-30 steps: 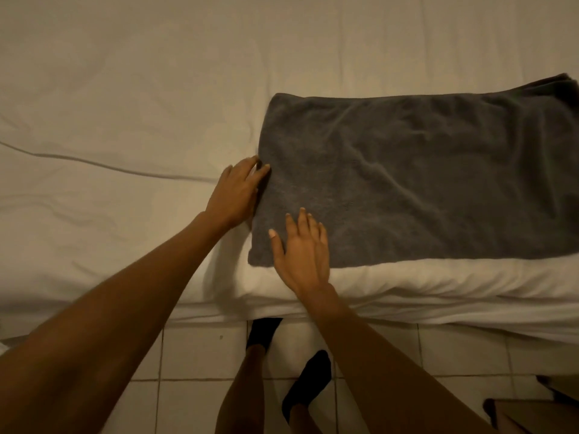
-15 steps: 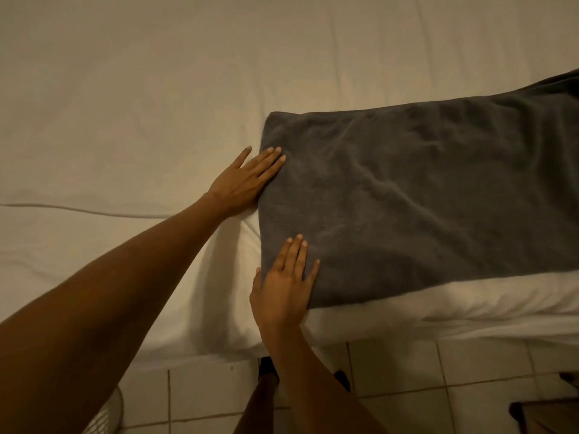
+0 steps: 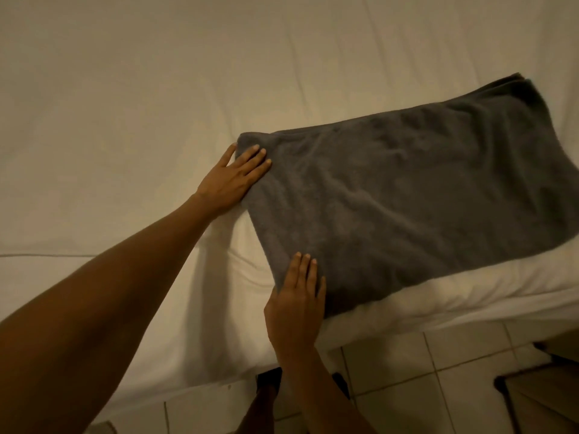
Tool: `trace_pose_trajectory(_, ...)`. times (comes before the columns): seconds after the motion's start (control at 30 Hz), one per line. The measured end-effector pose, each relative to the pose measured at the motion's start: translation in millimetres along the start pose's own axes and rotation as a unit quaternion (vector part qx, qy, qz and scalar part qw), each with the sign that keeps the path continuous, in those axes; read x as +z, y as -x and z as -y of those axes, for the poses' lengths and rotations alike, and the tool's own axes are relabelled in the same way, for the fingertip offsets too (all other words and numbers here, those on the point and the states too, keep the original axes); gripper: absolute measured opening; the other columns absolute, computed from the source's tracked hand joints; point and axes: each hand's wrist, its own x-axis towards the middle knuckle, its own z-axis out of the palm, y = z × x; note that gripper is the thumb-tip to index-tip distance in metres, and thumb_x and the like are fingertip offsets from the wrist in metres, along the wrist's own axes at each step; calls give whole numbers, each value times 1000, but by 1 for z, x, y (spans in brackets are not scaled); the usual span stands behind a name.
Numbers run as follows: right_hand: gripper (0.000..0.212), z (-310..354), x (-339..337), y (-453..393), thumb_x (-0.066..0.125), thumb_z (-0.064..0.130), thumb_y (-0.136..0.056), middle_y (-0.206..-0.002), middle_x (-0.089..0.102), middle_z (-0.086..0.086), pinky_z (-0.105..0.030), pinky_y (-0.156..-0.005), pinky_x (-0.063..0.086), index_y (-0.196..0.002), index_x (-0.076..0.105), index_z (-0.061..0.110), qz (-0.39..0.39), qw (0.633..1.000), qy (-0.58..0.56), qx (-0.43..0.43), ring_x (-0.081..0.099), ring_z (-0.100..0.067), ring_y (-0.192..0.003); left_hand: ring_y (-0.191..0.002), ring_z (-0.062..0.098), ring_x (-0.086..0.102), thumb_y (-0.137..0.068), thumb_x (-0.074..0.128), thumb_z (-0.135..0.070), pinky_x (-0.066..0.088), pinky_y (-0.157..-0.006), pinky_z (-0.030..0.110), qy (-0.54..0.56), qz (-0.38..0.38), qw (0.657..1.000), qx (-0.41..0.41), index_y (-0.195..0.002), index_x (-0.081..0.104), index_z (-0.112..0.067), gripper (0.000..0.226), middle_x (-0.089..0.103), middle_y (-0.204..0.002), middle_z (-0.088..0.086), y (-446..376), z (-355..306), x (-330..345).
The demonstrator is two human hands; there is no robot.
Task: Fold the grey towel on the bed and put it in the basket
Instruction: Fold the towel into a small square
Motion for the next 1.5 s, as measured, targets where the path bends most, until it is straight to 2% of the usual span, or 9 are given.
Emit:
trace_pose_trajectory(0.17, 69, -26, -37, -10, 77, 30, -72, -137, 51, -23, -57, -102, 40, -129, 55, -2, -26, 999, 16, 28, 49, -38, -127, -148, 29, 7, -99, 38, -20, -8, -117, 48, -8, -20, 1000, 13, -150, 15, -12, 56, 13, -159, 13, -23, -7, -48)
trace_pose_trajectory(0.37, 59, -83, -79, -21, 64, 34, -81, -142, 45, -23, -57, -105, 37, -130, 55, 1, -39, 998, 41, 41, 45, -39, -130, -148, 26, 5, -99, 39, -21, -7, -118, 48, 50, -41, 998, -6, -151, 12, -14, 60, 11, -160, 11, -54, -46, -104)
trace_pose_trajectory(0.5, 63, -128, -105, -33, 73, 32, -78, -144, 41, -26, -61, -105, 33, -130, 55, 2, -71, 995, 33, 61, 41, -42, -132, -148, 27, 3, -97, 44, -29, -9, -116, 48, 42, -40, 998, 15, -151, 12, -16, 64, 8, -160, 11, -84, -75, -139)
trace_pose_trajectory(0.63, 58, -173, -128, -62, 66, 29, -81, -145, 36, -28, -64, -106, 28, -131, 54, 3, -116, 990, 25, 77, 38, -43, -134, -148, 27, 3, -97, 46, -32, -9, -116, 48, 30, -48, 998, 25, -151, 13, -18, 65, 7, -160, 9, -132, -102, -171)
trace_pose_trajectory(0.8, 62, -229, -144, -101, 67, 27, -83, -152, 27, -23, -61, -111, 21, -138, 47, 6, -80, 991, 6, 103, 27, -40, -140, -149, 25, -4, -97, 45, -35, -4, -117, 51, -14, -26, 999, 39, -151, 13, -21, 64, 0, -161, 7, -200, -138, -190)
trace_pose_trajectory(0.97, 73, -289, -149, -142, 56, 35, -89, -159, -2, -17, -55, -117, -1, -150, 21, 15, -21, 994, -5, 103, -4, -34, -147, -148, 26, -6, -96, 48, -36, -7, -117, 51, -26, -1, 998, 49, -151, 13, -22, 67, -2, -161, 7, -261, -174, -201)
trace_pose_trajectory(1.07, 72, -323, -151, -167, 48, 38, -93, -158, -9, -17, -54, -116, -8, -151, 13, 17, -12, 994, 8, 111, -11, -34, -146, -149, 25, -4, -96, 46, -37, -6, -117, 50, -23, -3, 998, 50, -151, 13, -22, 66, 0, -161, 6, -298, -197, -206)
trace_pose_trajectory(1.33, 66, -396, -160, -228, 52, 34, -92, -158, 8, -19, -57, -115, -4, -149, 25, 14, -27, 989, 21, 147, 0, -36, -147, -149, 25, -1, -97, 46, -34, -4, -118, 51, -30, -13, 998, 49, -151, 11, -22, 66, 2, -161, 6, -387, -245, -215)
trace_pose_trajectory(1.5, 67, -434, -167, -253, 49, 37, -93, -159, 1, -19, -55, -113, -10, -150, 21, 16, -18, 985, 40, 168, -6, -35, -146, -149, 25, 0, -99, 43, -29, -3, -118, 54, -39, -18, 997, 70, -149, 20, -22, 56, 3, -161, 7, -428, -269, -227)
